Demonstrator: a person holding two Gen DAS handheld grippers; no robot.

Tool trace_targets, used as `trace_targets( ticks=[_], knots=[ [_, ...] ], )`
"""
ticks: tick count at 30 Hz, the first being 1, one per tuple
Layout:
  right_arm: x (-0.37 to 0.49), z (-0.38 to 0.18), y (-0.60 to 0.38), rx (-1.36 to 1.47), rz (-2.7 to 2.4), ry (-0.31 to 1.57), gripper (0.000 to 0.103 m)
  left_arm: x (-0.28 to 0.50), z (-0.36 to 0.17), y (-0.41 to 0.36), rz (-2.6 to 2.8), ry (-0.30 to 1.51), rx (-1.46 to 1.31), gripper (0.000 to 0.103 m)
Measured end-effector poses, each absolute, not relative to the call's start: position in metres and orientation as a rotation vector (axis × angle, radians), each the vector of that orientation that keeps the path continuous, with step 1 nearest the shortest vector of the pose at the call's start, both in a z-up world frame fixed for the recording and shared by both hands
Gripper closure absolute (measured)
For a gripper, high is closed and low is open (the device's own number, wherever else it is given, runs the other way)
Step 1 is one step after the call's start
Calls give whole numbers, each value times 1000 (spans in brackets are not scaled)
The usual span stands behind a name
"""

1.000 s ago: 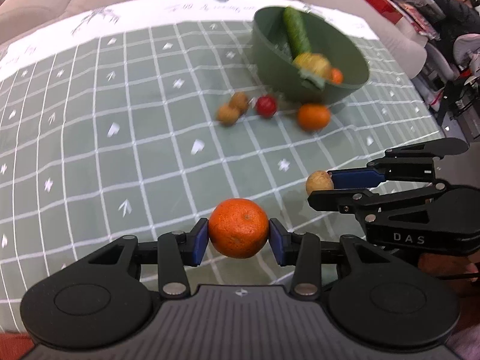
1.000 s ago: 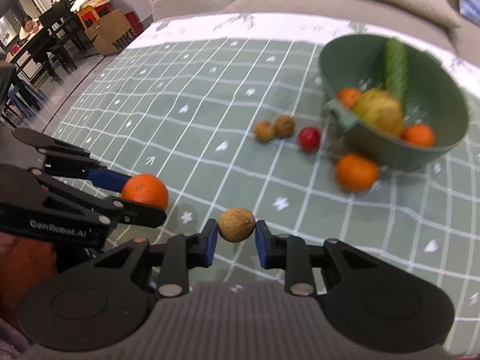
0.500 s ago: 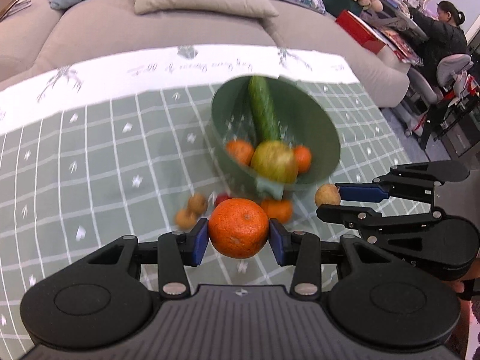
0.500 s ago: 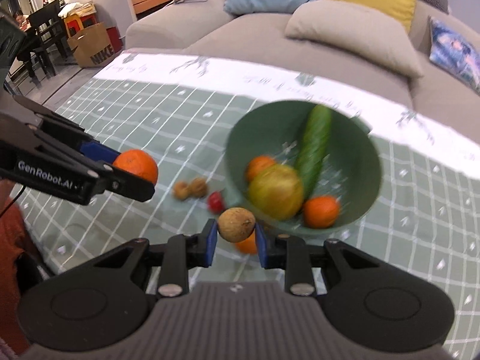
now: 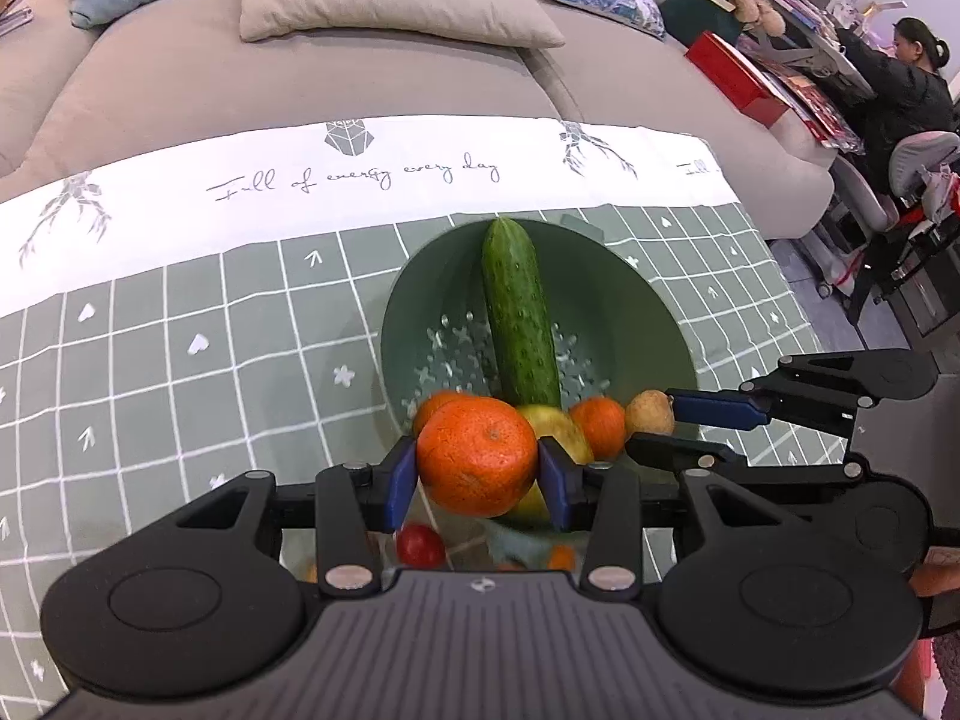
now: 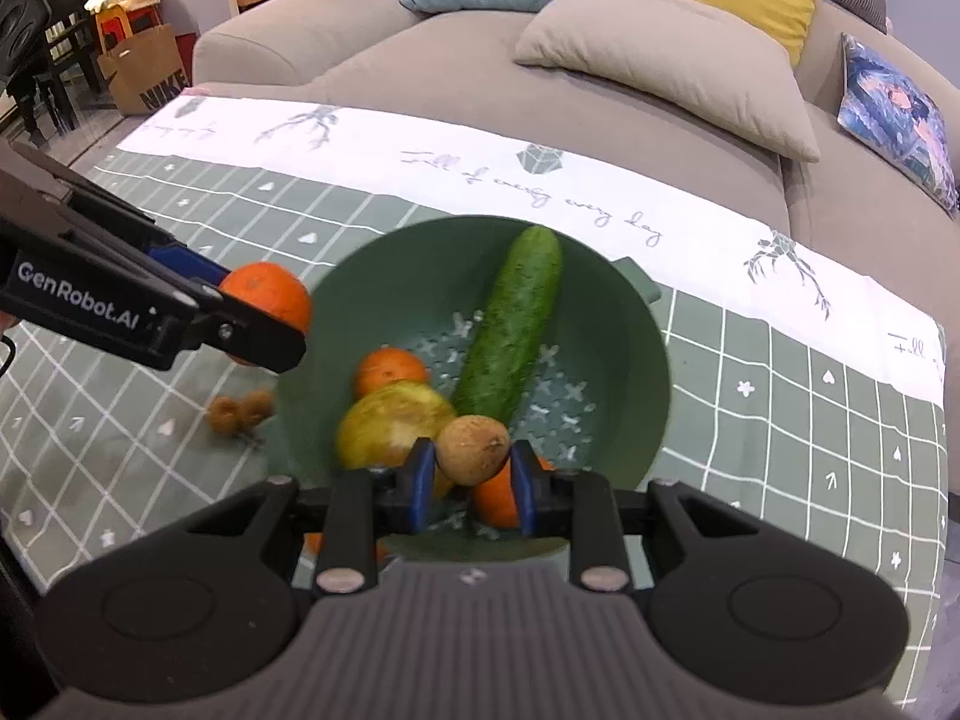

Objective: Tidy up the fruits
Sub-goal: 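Lift and carry the brown fruit and orange over the colander, lowering them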

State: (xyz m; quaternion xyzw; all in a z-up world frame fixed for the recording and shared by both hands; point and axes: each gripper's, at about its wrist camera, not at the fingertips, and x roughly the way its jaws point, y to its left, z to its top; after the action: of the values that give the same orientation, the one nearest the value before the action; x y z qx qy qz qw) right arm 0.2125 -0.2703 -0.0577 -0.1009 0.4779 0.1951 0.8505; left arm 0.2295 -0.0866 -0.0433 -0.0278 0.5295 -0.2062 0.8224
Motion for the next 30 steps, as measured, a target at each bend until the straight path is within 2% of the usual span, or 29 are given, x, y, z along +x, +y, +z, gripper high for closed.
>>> trace_targets(
  ticks=[18,30],
  knots=[
    [273,-109,-278,-313,447,1097,80,281,-90,-129,-422,1177,98,55],
    [280,-122,-263,-471,505,1107,80,291,-100,-145,-441,1180,185,54]
  ],
)
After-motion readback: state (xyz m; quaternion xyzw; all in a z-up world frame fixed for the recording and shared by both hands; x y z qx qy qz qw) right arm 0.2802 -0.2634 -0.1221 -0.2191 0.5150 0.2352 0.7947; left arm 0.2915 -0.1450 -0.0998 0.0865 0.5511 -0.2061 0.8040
